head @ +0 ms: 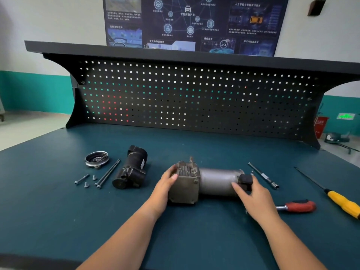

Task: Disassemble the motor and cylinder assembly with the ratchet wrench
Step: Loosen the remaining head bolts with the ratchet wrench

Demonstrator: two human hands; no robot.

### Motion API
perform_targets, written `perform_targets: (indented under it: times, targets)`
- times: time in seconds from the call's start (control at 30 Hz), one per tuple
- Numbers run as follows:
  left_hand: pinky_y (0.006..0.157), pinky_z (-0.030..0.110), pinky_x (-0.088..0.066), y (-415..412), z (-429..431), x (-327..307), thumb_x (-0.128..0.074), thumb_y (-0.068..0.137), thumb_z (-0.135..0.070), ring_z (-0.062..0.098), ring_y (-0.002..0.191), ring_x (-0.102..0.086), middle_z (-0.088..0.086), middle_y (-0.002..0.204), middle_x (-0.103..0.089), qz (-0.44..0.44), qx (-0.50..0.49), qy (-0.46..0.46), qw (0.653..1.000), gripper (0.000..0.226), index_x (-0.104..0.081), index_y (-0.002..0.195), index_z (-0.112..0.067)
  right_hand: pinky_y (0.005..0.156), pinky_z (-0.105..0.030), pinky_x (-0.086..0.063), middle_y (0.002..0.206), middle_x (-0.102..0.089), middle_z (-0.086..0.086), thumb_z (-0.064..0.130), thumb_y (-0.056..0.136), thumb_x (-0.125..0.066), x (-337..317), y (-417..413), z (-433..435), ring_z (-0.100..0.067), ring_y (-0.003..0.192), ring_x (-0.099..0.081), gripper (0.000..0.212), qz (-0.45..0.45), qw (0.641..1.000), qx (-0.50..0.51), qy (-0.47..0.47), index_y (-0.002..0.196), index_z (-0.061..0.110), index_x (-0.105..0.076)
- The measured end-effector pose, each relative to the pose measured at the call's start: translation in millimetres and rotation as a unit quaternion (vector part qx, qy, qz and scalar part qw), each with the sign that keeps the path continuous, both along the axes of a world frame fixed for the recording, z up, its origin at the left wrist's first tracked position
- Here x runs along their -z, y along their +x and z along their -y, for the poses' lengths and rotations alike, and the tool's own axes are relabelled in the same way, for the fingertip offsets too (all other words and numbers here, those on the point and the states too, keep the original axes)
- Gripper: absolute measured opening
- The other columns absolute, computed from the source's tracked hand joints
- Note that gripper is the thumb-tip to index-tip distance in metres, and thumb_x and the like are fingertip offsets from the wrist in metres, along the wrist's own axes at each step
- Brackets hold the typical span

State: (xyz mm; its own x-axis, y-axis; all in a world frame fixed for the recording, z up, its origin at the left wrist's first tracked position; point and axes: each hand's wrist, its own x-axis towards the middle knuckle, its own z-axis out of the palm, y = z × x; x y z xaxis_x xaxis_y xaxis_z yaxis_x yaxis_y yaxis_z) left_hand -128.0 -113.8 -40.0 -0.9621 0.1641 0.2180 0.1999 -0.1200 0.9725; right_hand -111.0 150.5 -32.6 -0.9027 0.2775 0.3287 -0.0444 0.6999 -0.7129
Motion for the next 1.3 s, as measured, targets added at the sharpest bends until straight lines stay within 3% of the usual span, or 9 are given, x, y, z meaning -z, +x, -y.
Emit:
perform_targets:
  times: [0.17, 0.3, 0.47, 0.63, 0.73, 0.9, 1.03, 1.13, 1.3]
  targets:
    - [0.113, 0.031, -0.030, -4.9, -4.4, 3.0, -0.047, 0.078, -0.050, 0.003, 0.128, -0.044, -0.012, 0.138, -0.049, -0.029, 0.026, -0.023, 0.999, 0.044, -0.047, 0.121, -0.039, 0.067, -0.031, -0.044, 0.085, -0.062, 0.004, 0.048, 0.086, -0.060, 0.4, 0.9, -9.8, -0.018, 0.075, -0.058, 0.032, 0.007, 1.000, 0.010, -0.005, 0.107, 0.026, -0.052]
    - [0.097, 0.009, -0.034, 2.4, -3.6, -2.0, -0.044, 0.082, -0.045, -0.004, 0.120, -0.047, -0.011, 0.128, -0.053, -0.132, -0.107, -0.059, 0.984, 0.040, -0.044, 0.121, -0.037, 0.078, -0.032, -0.040, 0.106, -0.063, -0.001, 0.051, 0.090, -0.053, 1.5, 2.5, -8.3, -0.026, 0.104, -0.058, 0.040, 0.009, 1.000, 0.015, 0.016, 0.117, 0.021, -0.049]
    - [0.089, 0.014, -0.032, 22.0, -10.0, -11.7, -0.048, 0.080, -0.028, 0.011, 0.097, -0.045, 0.001, 0.101, -0.052, -0.375, -0.246, -0.234, 0.863, 0.031, -0.058, 0.101, -0.007, 0.103, -0.041, -0.036, 0.124, -0.059, -0.002, 0.047, 0.092, -0.051, -2.0, 18.8, -46.7, -0.022, 0.122, -0.050, 0.044, -0.032, 0.988, -0.024, 0.148, 0.118, 0.013, -0.061]
    - [0.082, 0.028, -0.039, 37.1, -36.9, -11.0, -0.052, 0.072, -0.012, 0.018, 0.091, -0.041, 0.009, 0.092, -0.059, -0.523, -0.110, -0.400, 0.745, 0.018, -0.064, 0.084, -0.009, 0.103, -0.021, -0.032, 0.118, -0.054, 0.018, 0.065, 0.080, -0.051, -11.6, 47.7, -108.5, -0.006, 0.120, -0.048, 0.049, 0.096, 0.951, -0.119, 0.268, 0.114, 0.031, -0.062]
    - [0.076, 0.027, -0.047, 40.2, -41.4, -8.2, -0.065, 0.066, -0.008, 0.018, 0.090, -0.046, 0.005, 0.092, -0.061, -0.549, -0.053, -0.450, 0.702, 0.019, -0.065, 0.084, -0.012, 0.103, -0.019, -0.027, 0.118, -0.053, 0.020, 0.053, 0.088, -0.055, -0.3, 52.3, -110.0, -0.003, 0.118, -0.045, 0.039, 0.064, 0.927, -0.099, 0.357, 0.123, 0.035, -0.056]
    - [0.073, 0.031, -0.043, 44.5, -36.1, -12.1, -0.061, 0.080, -0.008, 0.027, 0.078, -0.056, 0.007, 0.084, -0.062, -0.496, -0.035, -0.446, 0.745, 0.009, -0.064, 0.088, -0.006, 0.097, -0.019, -0.029, 0.104, -0.052, 0.024, 0.044, 0.092, -0.056, 3.9, 65.8, -96.9, -0.002, 0.108, -0.048, 0.021, 0.027, 0.927, -0.104, 0.359, 0.111, 0.035, -0.059]
    - [0.066, 0.035, -0.042, 46.7, -30.4, -8.9, -0.041, 0.094, -0.032, 0.022, 0.069, -0.056, 0.009, 0.071, -0.062, -0.342, 0.014, -0.452, 0.823, 0.034, -0.059, 0.080, -0.005, 0.088, -0.018, -0.033, 0.090, -0.054, 0.024, 0.043, 0.087, -0.063, -4.4, 85.6, -46.3, 0.004, 0.089, -0.050, 0.015, -0.014, 0.911, -0.211, 0.355, 0.096, 0.031, -0.065]
    - [0.062, 0.025, -0.044, 46.7, -25.9, -9.5, -0.044, 0.099, -0.032, 0.003, 0.051, -0.053, -0.007, 0.052, -0.057, -0.216, 0.048, -0.387, 0.895, 0.038, -0.061, 0.073, -0.010, 0.075, -0.017, -0.034, 0.075, -0.059, 0.021, 0.042, 0.069, -0.070, -6.9, 92.7, 6.8, 0.004, 0.071, -0.053, 0.013, -0.145, 0.890, -0.233, 0.365, 0.077, 0.033, -0.067]
    - [0.051, 0.017, -0.038, 43.5, -3.2, -12.2, -0.060, 0.092, -0.018, 0.003, 0.041, -0.046, -0.006, 0.042, -0.052, -0.102, -0.048, -0.184, 0.976, 0.020, -0.065, 0.073, -0.013, 0.076, -0.021, -0.032, 0.073, -0.062, 0.019, 0.031, 0.061, -0.085, -1.0, 86.1, 46.6, 0.001, 0.072, -0.052, 0.019, -0.231, 0.903, -0.186, 0.310, 0.075, 0.030, -0.071]
